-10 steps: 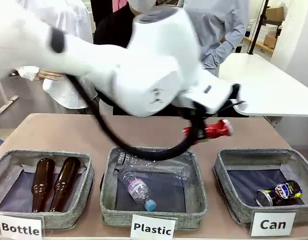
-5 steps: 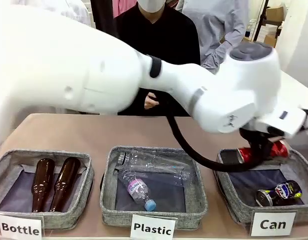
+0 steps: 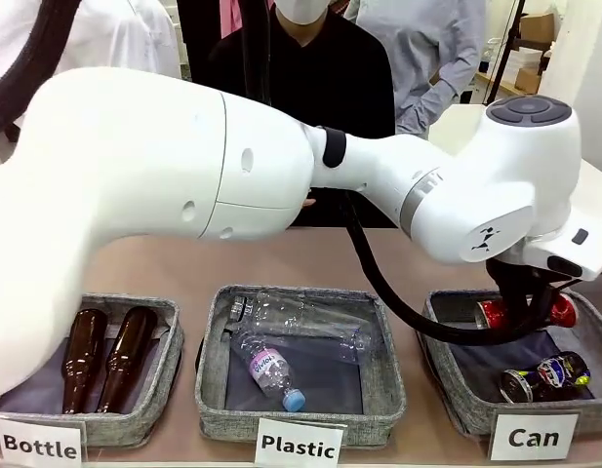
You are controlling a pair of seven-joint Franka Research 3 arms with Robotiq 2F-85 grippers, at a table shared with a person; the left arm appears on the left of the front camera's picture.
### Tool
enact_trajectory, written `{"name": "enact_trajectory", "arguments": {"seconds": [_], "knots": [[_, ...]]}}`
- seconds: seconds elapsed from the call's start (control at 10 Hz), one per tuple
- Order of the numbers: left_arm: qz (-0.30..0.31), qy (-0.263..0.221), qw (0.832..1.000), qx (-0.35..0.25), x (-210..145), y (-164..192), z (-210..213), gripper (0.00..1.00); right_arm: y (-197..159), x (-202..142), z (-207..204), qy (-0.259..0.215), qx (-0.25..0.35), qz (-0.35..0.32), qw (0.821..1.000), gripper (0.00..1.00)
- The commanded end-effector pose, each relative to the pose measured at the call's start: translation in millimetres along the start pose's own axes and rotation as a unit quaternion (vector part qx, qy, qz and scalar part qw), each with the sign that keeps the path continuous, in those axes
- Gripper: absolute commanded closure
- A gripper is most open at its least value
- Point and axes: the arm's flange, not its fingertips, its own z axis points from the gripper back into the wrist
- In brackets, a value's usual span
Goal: Sort the can waste into the basket.
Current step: Pick up the can waste from the table and place it in the right Fabric basket.
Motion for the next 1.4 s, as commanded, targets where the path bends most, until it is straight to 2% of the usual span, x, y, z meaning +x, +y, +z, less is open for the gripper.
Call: {"name": "enact_trajectory", "arguments": {"seconds": [0.0, 0.4, 0.5, 0.7, 0.8, 0.9, 1.0, 1.1, 1.2, 1.3], "knots": [[-0.016, 0.006, 1.0, -0.002, 7.0, -1.0, 5.2, 0.0, 3.0, 0.5, 0.3, 0.002, 0.0, -0.003, 1.0, 0.0], [-0.004, 0.011, 1.0, -0.008, -2.8, 2.0, 20.5, 0.0, 3.0, 0.5, 0.3, 0.002, 0.0, -0.003, 1.0, 0.0], [-0.006, 0.015, 1.0, -0.008, -8.7, 3.1, 30.5, 0.21, 3.0, 0.5, 0.3, 0.002, 0.0, -0.003, 1.0, 0.0], [0.024, 0.048, 0.998, -0.036, -49.8, -3.4, 74.5, 0.21, 0.0, 0.0, 0.1, 0.0, 0.0, 0.0, 1.0, 0.0], [0.016, 0.027, 0.998, -0.062, -80.7, -12.3, 105.5, 0.21, 8.1, 16.7, -19.0, 0.045, 0.005, 0.046, 0.998, 0.0], [0.01, -0.012, 0.998, -0.062, -111.9, -22.8, 137.8, 0.21, 16.7, 42.0, -44.4, 0.053, 0.025, 0.089, 0.994, 0.0], [0.025, -0.045, 0.998, -0.034, -144.3, -32.3, 168.2, 0.21, 26.1, 68.0, -75.4, 0.058, 0.032, 0.116, 0.991, 0.0], [0.073, -0.078, 0.994, 0.014, -180.5, -37.9, 199.2, 0.21, 36.9, 93.6, -115.0, 0.072, 0.054, 0.143, 0.986, 0.0], [0.127, -0.095, 0.987, 0.034, -212.0, -40.8, 227.7, 0.21, 46.9, 113.3, -152.2, 0.061, 0.056, 0.153, 0.985, 0.0], [0.193, -0.121, 0.972, 0.057, -246.3, -40.1, 255.6, 0.21, 56.7, 123.3, -188.8, 0.074, 0.082, 0.162, 0.981, 0.0]]}}
